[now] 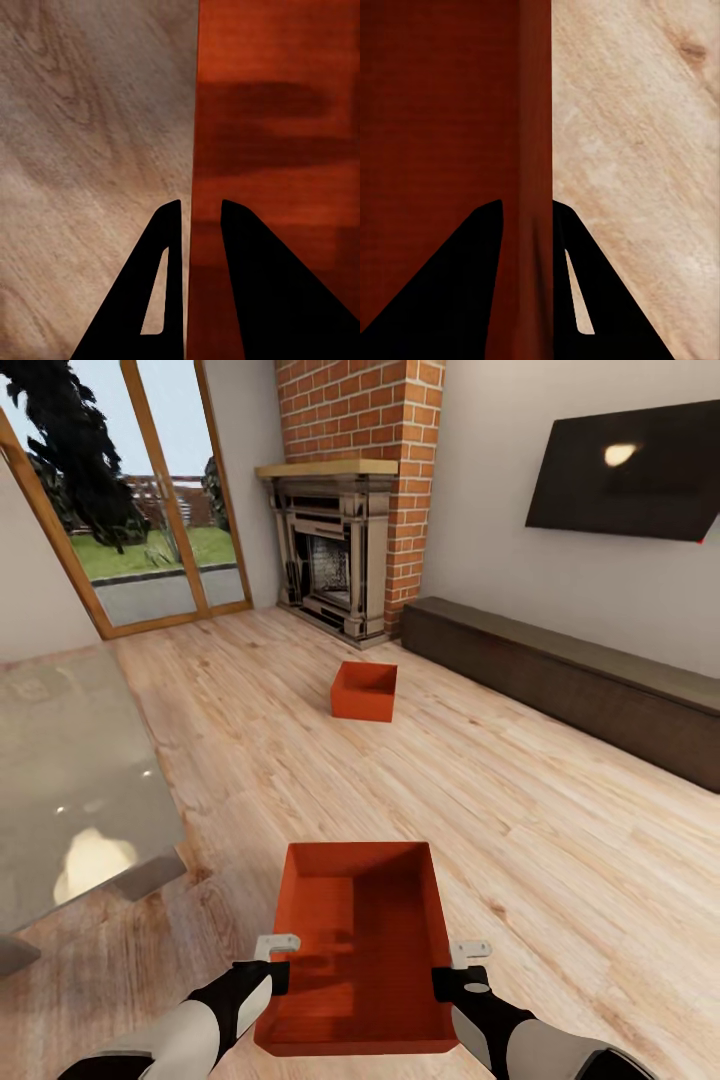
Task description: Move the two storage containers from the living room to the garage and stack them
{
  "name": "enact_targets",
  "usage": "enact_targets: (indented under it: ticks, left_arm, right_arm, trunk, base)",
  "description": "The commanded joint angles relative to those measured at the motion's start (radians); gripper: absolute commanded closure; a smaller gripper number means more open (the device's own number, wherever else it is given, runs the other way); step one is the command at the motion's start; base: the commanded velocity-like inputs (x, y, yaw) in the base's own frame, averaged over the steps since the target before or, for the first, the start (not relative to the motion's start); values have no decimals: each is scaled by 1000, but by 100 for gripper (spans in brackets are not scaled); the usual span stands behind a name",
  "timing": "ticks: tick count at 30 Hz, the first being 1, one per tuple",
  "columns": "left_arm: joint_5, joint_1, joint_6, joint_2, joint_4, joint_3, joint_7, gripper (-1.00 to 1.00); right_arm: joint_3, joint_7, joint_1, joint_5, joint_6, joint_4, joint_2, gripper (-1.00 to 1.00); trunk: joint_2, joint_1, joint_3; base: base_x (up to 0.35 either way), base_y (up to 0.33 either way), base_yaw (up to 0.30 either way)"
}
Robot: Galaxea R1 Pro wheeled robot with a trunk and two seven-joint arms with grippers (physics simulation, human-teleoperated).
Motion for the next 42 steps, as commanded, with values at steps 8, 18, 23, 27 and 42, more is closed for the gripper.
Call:
enact_targets:
  ticks: [8,18,23,27,42]
  left_arm:
    - [-14,0,8,5,-1,-4,8,100]
    - [-14,0,8,5,-1,-4,8,100]
    - [-14,0,8,5,-1,-4,8,100]
    - [-14,0,8,5,-1,-4,8,100]
    - [-14,0,7,5,-1,-4,8,100]
  right_arm:
    - [-1,-8,-1,-8,-8,1,-4,100]
    - [-1,-8,-1,-8,-8,1,-5,100]
    - [-2,-8,-1,-8,-8,2,-5,100]
    - [-2,-8,-1,-8,-8,2,-6,100]
    - [-2,-7,-1,-8,-8,2,-6,100]
  trunk:
    - [56,-31,24]
    - [126,-69,56]
    - [161,-88,71]
    - [189,-104,84]
    - [294,-161,131]
  base:
    - [0,0,0]
    - [0,0,0]
    - [0,0,0]
    - [0,0,0]
    - [0,0,0]
